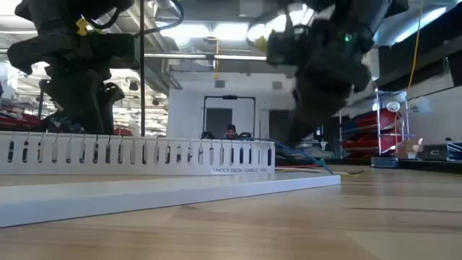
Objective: Ziptie cables
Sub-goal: Adjust the ziptied cables, then close the white cable duct
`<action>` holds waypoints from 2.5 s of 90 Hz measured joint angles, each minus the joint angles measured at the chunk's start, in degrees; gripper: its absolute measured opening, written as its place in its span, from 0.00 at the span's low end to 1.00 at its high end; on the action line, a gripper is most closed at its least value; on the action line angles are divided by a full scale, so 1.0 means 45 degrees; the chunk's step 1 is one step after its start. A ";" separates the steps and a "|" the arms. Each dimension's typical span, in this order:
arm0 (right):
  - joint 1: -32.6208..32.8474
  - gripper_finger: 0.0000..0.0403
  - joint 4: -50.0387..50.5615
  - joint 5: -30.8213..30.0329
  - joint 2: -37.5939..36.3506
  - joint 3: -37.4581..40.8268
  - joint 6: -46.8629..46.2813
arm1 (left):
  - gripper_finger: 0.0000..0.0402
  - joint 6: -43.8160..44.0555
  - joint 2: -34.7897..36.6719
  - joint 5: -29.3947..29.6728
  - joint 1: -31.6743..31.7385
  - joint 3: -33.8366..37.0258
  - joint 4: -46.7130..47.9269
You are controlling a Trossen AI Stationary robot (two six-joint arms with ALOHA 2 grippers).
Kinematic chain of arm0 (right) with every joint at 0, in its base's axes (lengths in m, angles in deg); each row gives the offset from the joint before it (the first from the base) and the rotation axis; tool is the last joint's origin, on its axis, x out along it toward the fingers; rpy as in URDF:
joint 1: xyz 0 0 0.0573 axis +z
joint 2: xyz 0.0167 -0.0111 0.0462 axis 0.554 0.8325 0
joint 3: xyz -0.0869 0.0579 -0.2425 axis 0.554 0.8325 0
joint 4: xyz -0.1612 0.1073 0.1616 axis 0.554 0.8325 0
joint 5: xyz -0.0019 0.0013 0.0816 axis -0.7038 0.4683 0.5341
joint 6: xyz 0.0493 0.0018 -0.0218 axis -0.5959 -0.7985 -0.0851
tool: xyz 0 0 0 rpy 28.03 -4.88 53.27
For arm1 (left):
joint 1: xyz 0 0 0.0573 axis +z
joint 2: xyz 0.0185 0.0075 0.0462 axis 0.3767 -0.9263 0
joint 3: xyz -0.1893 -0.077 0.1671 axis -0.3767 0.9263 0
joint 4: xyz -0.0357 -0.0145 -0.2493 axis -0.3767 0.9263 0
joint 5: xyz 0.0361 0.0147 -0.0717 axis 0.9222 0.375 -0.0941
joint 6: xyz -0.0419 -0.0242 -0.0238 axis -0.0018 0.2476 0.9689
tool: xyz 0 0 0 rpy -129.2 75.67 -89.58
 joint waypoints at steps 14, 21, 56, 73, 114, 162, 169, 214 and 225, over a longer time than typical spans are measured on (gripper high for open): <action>0.0021 0.38 -0.1580 0.0168 0.0636 -0.0005 0.0299 | 0.37 -0.0048 0.0000 0.0000 0.0000 0.0000 -0.0007; 0.0007 0.38 -0.2064 0.0573 0.0974 -0.0005 0.0564 | 0.37 -0.0056 0.0000 0.0000 0.0000 0.0000 -0.0006; 0.0006 0.04 0.0694 -0.1310 0.1064 -0.1151 0.1855 | 0.37 -0.0060 0.0000 0.0000 0.0000 0.0000 -0.0007; -0.0089 0.01 0.2751 -0.3354 0.1045 -0.2437 0.3765 | 0.37 -0.0060 0.0000 0.0000 0.0000 0.0000 -0.0007; -0.1504 0.01 0.0425 -0.1309 0.1299 -0.0613 0.3851 | 0.37 -0.0060 0.0000 0.0000 0.0000 0.0000 -0.0007; -0.1667 0.65 0.1266 -0.1394 0.0740 -0.0539 0.2976 | 0.57 0.0236 0.0005 -0.0136 0.0243 -0.0010 0.0027; -0.1670 0.72 0.1791 -0.1306 0.0236 -0.0539 0.2988 | 0.59 0.0254 0.0016 -0.0126 0.0252 -0.0078 0.0241; -0.0712 0.78 -0.3432 0.2479 -0.2729 0.2109 0.2963 | 0.60 0.0632 0.1700 0.0026 -0.0219 -0.0884 0.2250; 0.0016 0.78 -0.8605 0.2633 -0.2140 0.3436 0.3211 | 0.60 0.0606 0.1676 0.0049 -0.0219 -0.0866 0.2166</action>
